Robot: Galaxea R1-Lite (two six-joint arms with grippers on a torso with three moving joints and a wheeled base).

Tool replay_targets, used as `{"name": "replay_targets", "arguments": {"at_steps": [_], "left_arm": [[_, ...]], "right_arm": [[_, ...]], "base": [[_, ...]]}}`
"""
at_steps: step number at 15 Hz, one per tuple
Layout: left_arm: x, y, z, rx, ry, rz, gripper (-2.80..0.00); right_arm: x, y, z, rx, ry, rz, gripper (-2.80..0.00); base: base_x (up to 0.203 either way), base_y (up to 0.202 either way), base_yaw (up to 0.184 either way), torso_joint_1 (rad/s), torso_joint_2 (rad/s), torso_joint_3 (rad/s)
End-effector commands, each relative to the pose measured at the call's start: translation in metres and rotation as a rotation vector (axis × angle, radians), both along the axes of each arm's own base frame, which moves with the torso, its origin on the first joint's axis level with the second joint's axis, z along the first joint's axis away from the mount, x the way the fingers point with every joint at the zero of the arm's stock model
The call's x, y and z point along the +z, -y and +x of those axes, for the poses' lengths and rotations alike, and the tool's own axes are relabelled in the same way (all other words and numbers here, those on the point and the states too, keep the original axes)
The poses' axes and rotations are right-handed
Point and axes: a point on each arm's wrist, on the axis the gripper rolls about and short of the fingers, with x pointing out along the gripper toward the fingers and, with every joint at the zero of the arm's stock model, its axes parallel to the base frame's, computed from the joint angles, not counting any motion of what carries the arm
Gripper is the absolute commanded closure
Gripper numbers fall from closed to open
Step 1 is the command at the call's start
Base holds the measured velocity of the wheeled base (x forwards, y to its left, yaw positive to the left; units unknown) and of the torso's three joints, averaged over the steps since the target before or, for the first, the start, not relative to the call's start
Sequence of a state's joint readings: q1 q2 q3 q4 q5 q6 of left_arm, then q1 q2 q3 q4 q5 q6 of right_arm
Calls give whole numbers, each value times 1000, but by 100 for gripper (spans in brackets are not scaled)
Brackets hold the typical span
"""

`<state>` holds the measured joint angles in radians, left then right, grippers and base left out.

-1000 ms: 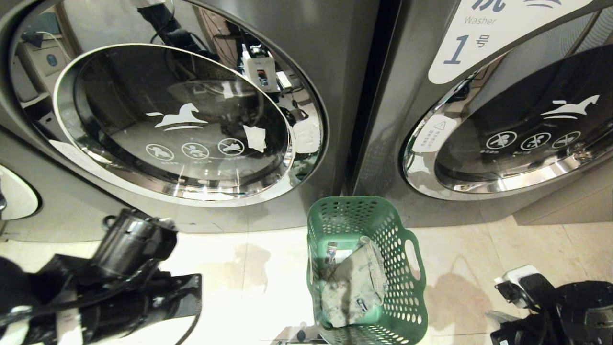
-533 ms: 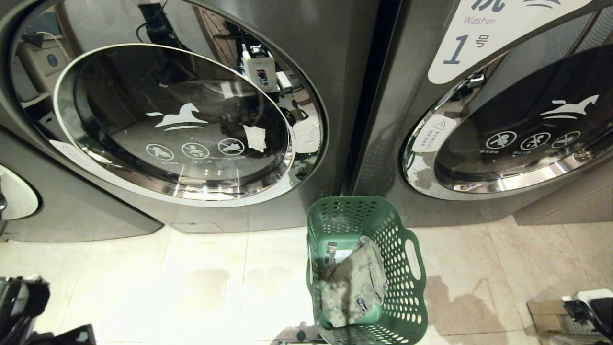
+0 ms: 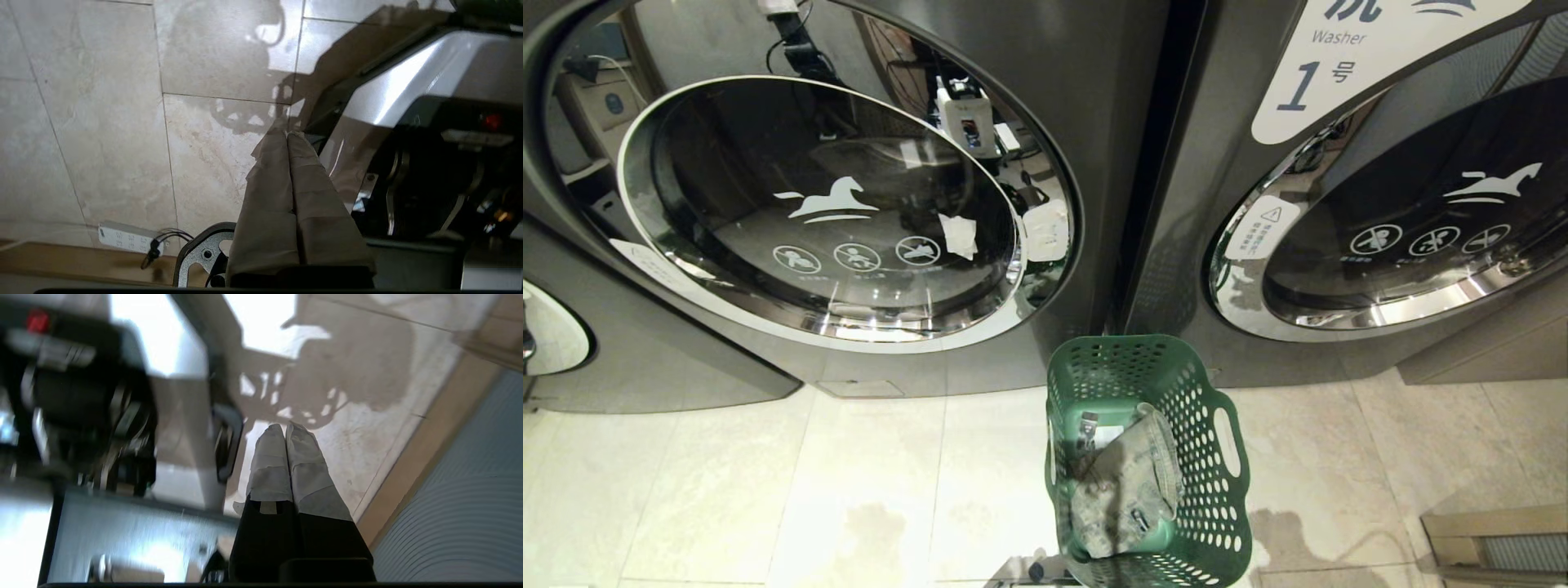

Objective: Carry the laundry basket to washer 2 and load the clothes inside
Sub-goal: Open the lid of the washing machine

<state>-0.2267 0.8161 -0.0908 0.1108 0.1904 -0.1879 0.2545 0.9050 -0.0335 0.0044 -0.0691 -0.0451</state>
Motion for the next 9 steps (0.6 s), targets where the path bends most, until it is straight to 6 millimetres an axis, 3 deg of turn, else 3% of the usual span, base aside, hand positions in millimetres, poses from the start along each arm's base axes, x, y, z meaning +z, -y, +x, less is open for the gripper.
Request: {"name": "replay_targets", "arguments": {"at_steps": [1, 4, 5, 9], "left_arm": [[0, -1, -9, -121, 55, 24, 0], [-3, -1, -26, -368, 92, 51, 0], [-4, -1, -27, -375, 88, 57, 0], [-5, -6, -25, -78, 40, 54, 0]], "right_arm": [[2, 1, -11, 79, 63, 25, 0], [3, 3, -22, 155, 166, 38, 0], [3, 4, -23, 144, 176, 44, 0], [3, 8, -23, -43, 172, 47, 0]], "base": [[0, 0, 0, 0, 0, 0], [0, 0, 0, 0, 0, 0], [0, 0, 0, 0, 0, 0], [0, 0, 0, 0, 0, 0]]}}
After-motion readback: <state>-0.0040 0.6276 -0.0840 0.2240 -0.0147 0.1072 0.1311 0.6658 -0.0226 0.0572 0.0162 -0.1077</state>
